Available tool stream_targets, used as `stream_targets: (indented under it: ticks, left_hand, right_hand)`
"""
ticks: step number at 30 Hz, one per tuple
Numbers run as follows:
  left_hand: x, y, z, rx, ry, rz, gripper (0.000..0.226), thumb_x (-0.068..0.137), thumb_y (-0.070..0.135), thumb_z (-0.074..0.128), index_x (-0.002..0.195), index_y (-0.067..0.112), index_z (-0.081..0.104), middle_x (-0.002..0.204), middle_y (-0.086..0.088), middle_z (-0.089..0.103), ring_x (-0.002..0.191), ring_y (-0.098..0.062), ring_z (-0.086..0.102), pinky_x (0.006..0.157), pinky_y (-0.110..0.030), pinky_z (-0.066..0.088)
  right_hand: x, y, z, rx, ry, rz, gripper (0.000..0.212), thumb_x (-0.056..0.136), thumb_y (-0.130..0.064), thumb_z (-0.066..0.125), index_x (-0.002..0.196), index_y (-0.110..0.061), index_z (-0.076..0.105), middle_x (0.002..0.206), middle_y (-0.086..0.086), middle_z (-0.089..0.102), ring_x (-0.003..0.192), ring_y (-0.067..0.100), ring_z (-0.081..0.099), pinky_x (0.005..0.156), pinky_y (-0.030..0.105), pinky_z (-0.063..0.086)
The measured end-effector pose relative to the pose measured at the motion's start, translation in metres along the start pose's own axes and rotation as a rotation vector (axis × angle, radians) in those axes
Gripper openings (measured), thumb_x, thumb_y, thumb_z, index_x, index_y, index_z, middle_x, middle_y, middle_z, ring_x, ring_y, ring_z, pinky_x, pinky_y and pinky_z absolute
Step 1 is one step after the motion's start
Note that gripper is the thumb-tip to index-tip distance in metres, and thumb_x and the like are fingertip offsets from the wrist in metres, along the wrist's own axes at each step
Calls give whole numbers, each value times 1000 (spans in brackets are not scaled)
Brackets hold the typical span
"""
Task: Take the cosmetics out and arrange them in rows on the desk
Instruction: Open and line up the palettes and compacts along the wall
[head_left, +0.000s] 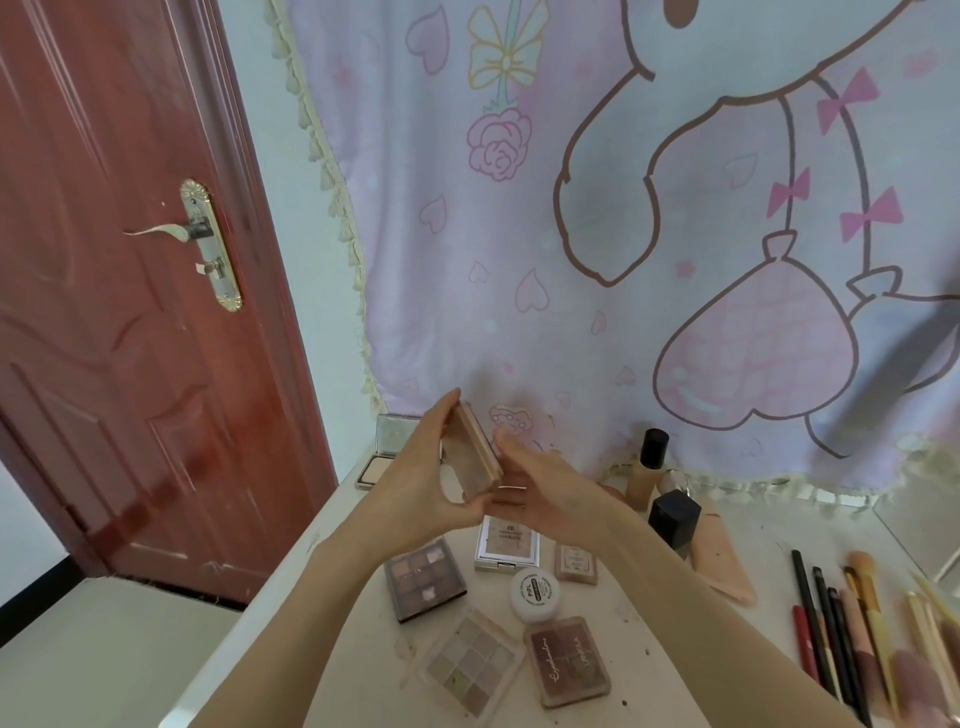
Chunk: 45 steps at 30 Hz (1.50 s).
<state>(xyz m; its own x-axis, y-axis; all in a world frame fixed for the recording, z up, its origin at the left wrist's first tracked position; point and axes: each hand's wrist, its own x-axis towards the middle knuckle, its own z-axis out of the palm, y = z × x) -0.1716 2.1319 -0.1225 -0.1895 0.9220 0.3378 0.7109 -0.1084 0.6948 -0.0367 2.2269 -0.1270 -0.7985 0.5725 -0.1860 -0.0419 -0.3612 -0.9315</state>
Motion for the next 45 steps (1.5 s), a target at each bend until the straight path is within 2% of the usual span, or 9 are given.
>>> stream_targets:
  ticks: [9, 14, 20, 22, 26, 30, 33, 38, 45]
  left_hand:
    - [1, 4, -10, -88, -219, 4, 96, 81, 12, 69, 145, 41, 3, 149, 24, 20, 130, 18, 19, 98, 4, 19]
    - [-3, 8, -16, -332, -341, -53, 65, 89, -14, 40, 143, 21, 31, 137, 8, 48, 124, 3, 44, 103, -13, 34]
    - [2, 17, -14, -495, -153, -215, 30, 98, 23, 42, 113, 8, 64, 91, 2, 72, 88, -9, 67, 78, -16, 51]
    - [3, 16, -13, -374, -80, -171, 22, 97, 16, 46, 106, 13, 66, 78, 5, 72, 77, -9, 67, 69, -15, 49]
    - [3, 0, -12, -213, 23, -98, 23, 90, 37, 46, 103, 39, 65, 87, -4, 73, 86, -34, 63, 79, -48, 49]
    - [0, 4, -8, 2, 70, 59, 32, 87, 37, 43, 113, 54, 48, 97, 9, 70, 82, -12, 63, 73, -27, 48]
    - [-2, 4, -6, 51, 43, 107, 37, 88, 35, 44, 124, 44, 46, 104, 3, 69, 88, -22, 63, 79, -28, 47]
    - [4, -3, -12, -26, -81, 17, 42, 90, 16, 58, 116, 47, 50, 107, 19, 64, 86, 7, 58, 84, -18, 45]
    - [19, -13, -20, -68, -212, -76, 46, 88, 4, 59, 119, 36, 51, 94, 6, 71, 80, -4, 54, 78, -15, 44]
  right_hand:
    - [-5, -3, -14, -6, -184, -30, 28, 81, -30, 62, 95, -8, 73, 97, 12, 67, 96, 26, 64, 87, 35, 54]
    - [-1, -3, -10, -387, -4, -260, 23, 87, -17, 64, 110, -20, 64, 108, 0, 69, 103, 13, 64, 97, 27, 46]
    - [4, 17, -3, -764, 136, -601, 70, 68, -31, 72, 130, -30, 40, 125, -8, 43, 121, 5, 44, 103, 19, 36]
    - [5, 18, -3, -754, 135, -634, 68, 72, -25, 71, 132, -34, 38, 132, -10, 38, 127, 7, 40, 107, 24, 34]
    - [-1, 8, -1, -473, 211, -508, 45, 89, -20, 62, 129, -34, 47, 141, -9, 38, 133, 7, 36, 110, 29, 34]
    - [0, 0, -2, -11, 92, -221, 42, 77, -43, 62, 111, -20, 64, 116, 3, 65, 113, 18, 59, 101, 31, 44]
    - [3, 1, -4, 96, 8, -220, 38, 71, -31, 67, 103, -10, 62, 106, 8, 63, 105, 22, 61, 96, 31, 49]
    - [10, 10, -10, 56, 37, -279, 24, 81, -6, 67, 103, -3, 57, 100, 8, 62, 99, 18, 62, 101, 35, 46]
    - [33, 25, -17, -272, 138, -267, 91, 43, -56, 87, 121, -25, 53, 122, -4, 60, 115, 16, 58, 105, 42, 40]
